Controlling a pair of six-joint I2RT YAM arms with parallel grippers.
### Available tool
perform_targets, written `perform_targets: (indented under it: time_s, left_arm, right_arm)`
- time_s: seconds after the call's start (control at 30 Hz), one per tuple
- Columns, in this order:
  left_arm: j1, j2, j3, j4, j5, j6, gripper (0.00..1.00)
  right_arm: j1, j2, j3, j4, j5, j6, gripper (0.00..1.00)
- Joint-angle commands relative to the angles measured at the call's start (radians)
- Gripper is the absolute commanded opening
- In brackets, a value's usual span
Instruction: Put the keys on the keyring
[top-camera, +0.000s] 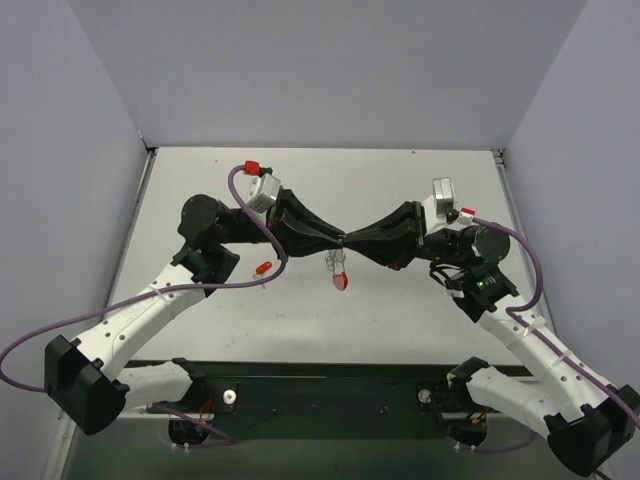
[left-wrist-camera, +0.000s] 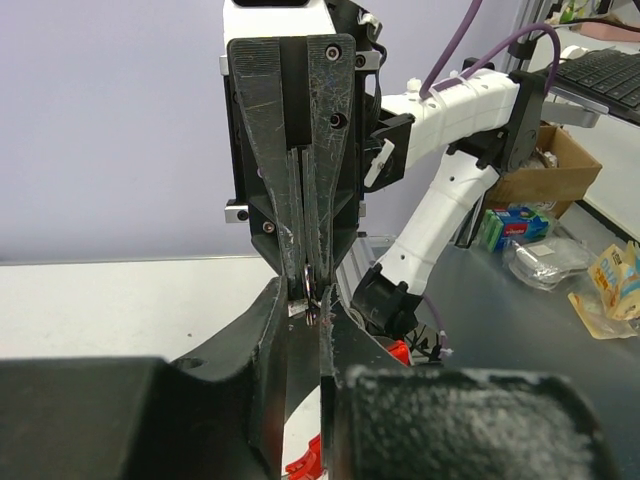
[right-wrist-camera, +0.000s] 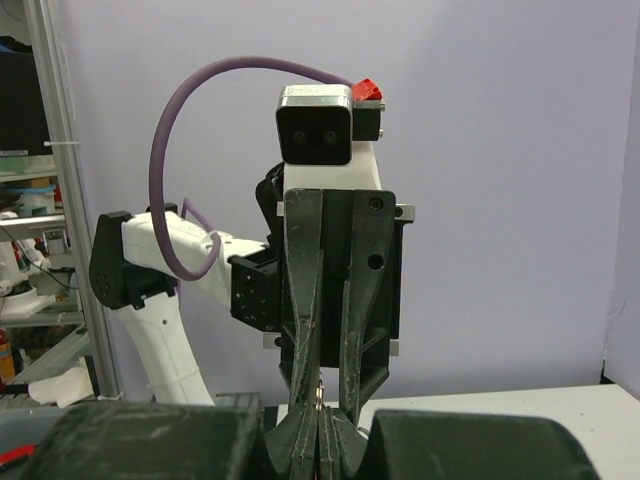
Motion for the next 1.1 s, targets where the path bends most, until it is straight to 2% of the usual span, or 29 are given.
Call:
perform_targets:
  time_s: [0.0, 0.03, 0.13, 0.27, 0.43, 0.73, 1.07]
  left_arm:
    - [-0.004, -0.013, 0.044, -0.027, 0.010, 0.048, 0.25]
    - [-0.004, -0.019, 0.044, -0.038, 0.001, 0.056, 0.38]
    - [-0.004, -0.035, 0.043, -0.085, -0.016, 0.093, 0.42]
    - [-0.003, -0.035, 0.053, -0.133, -0.024, 0.120, 0.34]
    - [0.000, -0.036, 0.056, -0.147, -0.027, 0.131, 0.31]
    - [-0.001, -0.027, 0.069, -0.139, -0.019, 0.125, 0.01]
    - [0.000, -0.025, 0.072, -0.133, -0.028, 0.122, 0.00]
  right_arm:
    - [0.001, -0.031, 0.007, 0.135, -0.006, -0.015, 0.00]
    - [0.001, -0.034, 0.005, 0.132, -0.006, -0.016, 0.00]
    - [0.001, -0.037, 0.005, 0.128, -0.006, -0.017, 0.00]
    - [0.001, -0.042, 0.004, 0.125, -0.003, -0.020, 0.00]
    - [0.001, -0.047, 0.007, 0.118, -0.005, -0.022, 0.00]
    - [0.001, -0.053, 0.004, 0.104, -0.002, -0.029, 0.00]
    - [0.001, -0.039, 0.007, 0.090, -0.017, -0.034, 0.00]
